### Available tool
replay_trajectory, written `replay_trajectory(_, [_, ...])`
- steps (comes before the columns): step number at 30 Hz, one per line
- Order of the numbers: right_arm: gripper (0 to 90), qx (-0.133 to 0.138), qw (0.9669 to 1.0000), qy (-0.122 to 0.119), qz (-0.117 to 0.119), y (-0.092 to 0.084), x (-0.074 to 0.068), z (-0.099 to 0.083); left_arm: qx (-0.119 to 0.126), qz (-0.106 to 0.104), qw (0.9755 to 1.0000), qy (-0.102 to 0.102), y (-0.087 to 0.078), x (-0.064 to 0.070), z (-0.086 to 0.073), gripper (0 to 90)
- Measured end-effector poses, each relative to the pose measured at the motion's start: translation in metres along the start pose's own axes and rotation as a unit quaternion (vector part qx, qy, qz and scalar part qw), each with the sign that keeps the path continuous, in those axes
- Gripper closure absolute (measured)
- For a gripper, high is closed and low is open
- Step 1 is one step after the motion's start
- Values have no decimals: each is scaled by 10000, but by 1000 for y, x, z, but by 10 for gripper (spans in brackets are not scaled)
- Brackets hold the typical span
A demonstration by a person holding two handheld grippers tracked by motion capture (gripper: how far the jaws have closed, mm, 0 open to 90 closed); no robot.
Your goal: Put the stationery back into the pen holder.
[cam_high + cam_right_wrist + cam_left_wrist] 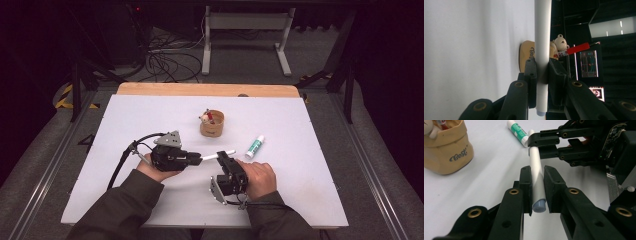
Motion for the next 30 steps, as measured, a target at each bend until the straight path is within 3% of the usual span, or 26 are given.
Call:
replay_trajectory(4, [792, -32, 10000, 76, 7, 0, 1, -1, 136, 13, 9999, -4, 0, -1, 2, 767])
replay_trajectory(7, [792, -65, 9998, 176, 55, 0, 0, -3, 279, 99, 9996, 33, -4, -3, 4, 709])
replay_trajectory(17, [792, -24, 9988, 484, 52, 1, 5, -5, 636, 273, 9970, 352, -12, 2, 11, 604])
replay_trajectory(18, [793, -7, 9981, 589, 154, 0, 4, -6, 686, 409, 9955, 501, -15, 3, 13, 590])
replay_trajectory(24, [792, 57, 9960, 871, 173, 1, 6, -7, 857, 565, 9931, 563, -24, 4, 17, 560])
replay_trajectory(26, [793, 141, 9927, 1171, 259, 0, 7, -6, 931, 596, 9921, 594, -27, 5, 18, 533])
replay_trajectory(30, [793, 181, 9889, 1451, 275, -1, 12, -9, 1095, 684, 9891, 706, -33, 6, 19, 507])
Point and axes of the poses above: each handheld gripper's, and its own axes: y roughly forward along the jaws, z roughly out of its top, x roughly to its right, the point moved 8 cm from there along y, roughly forward along the jaws, and after that the axes turned 4 degrees about -y, right-handed, at the moved point
